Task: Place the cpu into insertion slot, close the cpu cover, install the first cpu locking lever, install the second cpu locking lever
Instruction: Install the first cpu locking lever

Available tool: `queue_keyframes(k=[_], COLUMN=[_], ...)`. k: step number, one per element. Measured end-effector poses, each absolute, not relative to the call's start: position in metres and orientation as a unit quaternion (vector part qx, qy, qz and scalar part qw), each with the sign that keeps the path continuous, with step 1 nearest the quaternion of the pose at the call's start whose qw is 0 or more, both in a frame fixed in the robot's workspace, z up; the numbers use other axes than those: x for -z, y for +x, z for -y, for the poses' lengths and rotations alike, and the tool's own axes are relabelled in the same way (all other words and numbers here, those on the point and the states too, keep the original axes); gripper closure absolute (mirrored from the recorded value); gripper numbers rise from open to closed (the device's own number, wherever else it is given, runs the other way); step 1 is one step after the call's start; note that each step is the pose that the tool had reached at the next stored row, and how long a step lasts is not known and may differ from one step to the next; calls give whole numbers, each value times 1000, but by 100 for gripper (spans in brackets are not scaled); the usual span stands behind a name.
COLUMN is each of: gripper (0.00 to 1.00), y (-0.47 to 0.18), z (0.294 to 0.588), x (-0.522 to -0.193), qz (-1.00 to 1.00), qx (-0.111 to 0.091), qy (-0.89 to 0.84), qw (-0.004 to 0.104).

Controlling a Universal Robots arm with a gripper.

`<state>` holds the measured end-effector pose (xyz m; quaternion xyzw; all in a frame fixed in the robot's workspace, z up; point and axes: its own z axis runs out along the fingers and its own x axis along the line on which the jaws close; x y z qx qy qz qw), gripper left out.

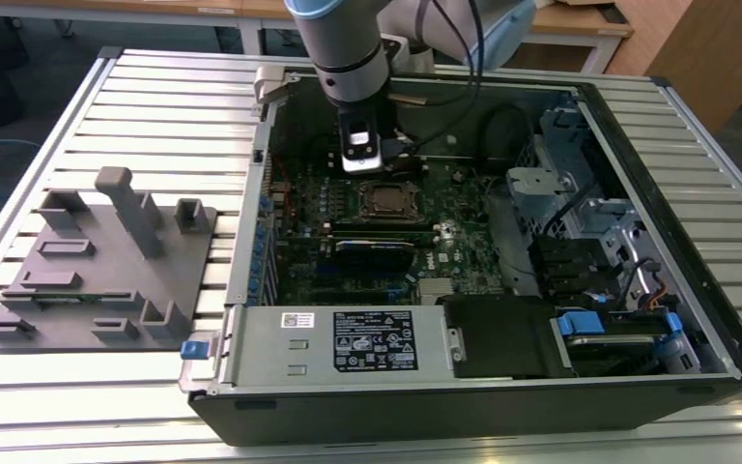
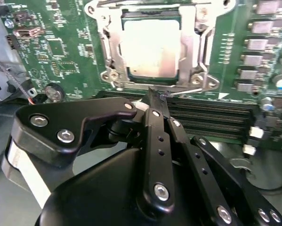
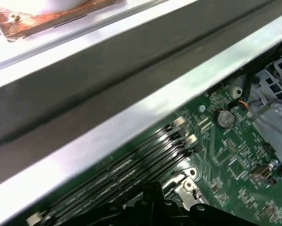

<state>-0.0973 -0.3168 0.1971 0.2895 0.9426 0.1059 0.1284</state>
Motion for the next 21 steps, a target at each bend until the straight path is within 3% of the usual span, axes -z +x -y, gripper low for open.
queue_keyframes(k=[21], gripper=[90], y=[-110], z=[312], x=[-197], qz=[-937], qx=[-104], qy=[307], qw=[131])
